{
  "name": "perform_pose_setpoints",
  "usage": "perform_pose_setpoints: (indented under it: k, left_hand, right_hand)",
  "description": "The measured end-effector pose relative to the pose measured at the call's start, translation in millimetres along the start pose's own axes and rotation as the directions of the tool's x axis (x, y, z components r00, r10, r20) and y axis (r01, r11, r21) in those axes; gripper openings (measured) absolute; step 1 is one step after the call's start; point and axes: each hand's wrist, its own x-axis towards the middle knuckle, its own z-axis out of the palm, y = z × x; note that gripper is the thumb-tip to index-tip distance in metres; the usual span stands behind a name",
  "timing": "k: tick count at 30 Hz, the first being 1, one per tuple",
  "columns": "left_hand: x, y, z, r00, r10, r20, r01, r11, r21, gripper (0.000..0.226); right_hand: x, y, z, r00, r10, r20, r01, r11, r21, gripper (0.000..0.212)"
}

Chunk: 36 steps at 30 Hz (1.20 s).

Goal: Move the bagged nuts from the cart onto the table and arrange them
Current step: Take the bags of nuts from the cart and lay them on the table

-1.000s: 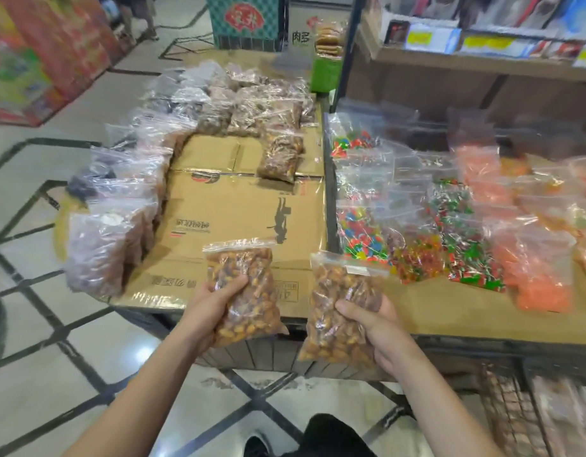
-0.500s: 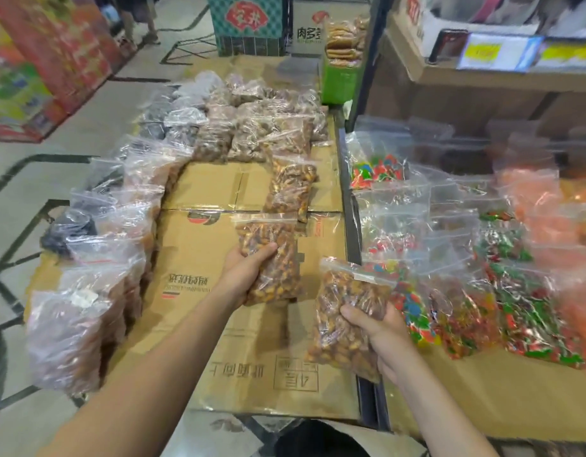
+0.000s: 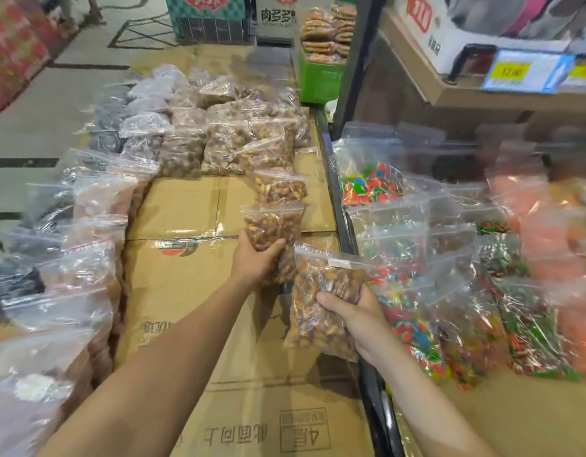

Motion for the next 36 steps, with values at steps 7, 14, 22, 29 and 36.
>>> perform_pose_setpoints:
  k: [7, 14, 22, 29, 36]
  left_hand:
    - [16, -7, -26, 0.992, -0.02, 0.124, 0.007, 0.995, 0.099, 0.084]
    - [14, -2, -66, 0.959, -0.032, 0.282, -0.013, 0.988, 0.155, 0.052]
    - [-45, -21, -107, 0.938, 0.258, 0.232, -0.346, 0.732, 0.587, 0.045]
    - [-116, -7, -74, 0.882, 0.368, 0.293, -0.446, 0.454, 0.771, 0.055]
    - [-193, 3, 11, 0.815, 0.423, 0.395, -0.544, 0.327, 0.773, 0.054]
  right_hand:
    - [0, 11, 43, 0.997, 0.01, -0.071, -0.01, 1.0, -0.008, 0.054]
    - [17, 21, 92, 0.988, 0.05, -0.149, -0.068, 0.99, -0.123, 0.099]
    - [15, 33, 103, 0.935, -0.161, -0.316, -0.036, 0.842, -0.538, 0.086]
    - [-48, 25, 65, 0.915, -0.351, -0.201, 0.082, 0.647, -0.758, 0.073]
    - [-127, 47, -36, 0.852, -0.507, -0.133, 0.107, 0.417, -0.903, 0.06]
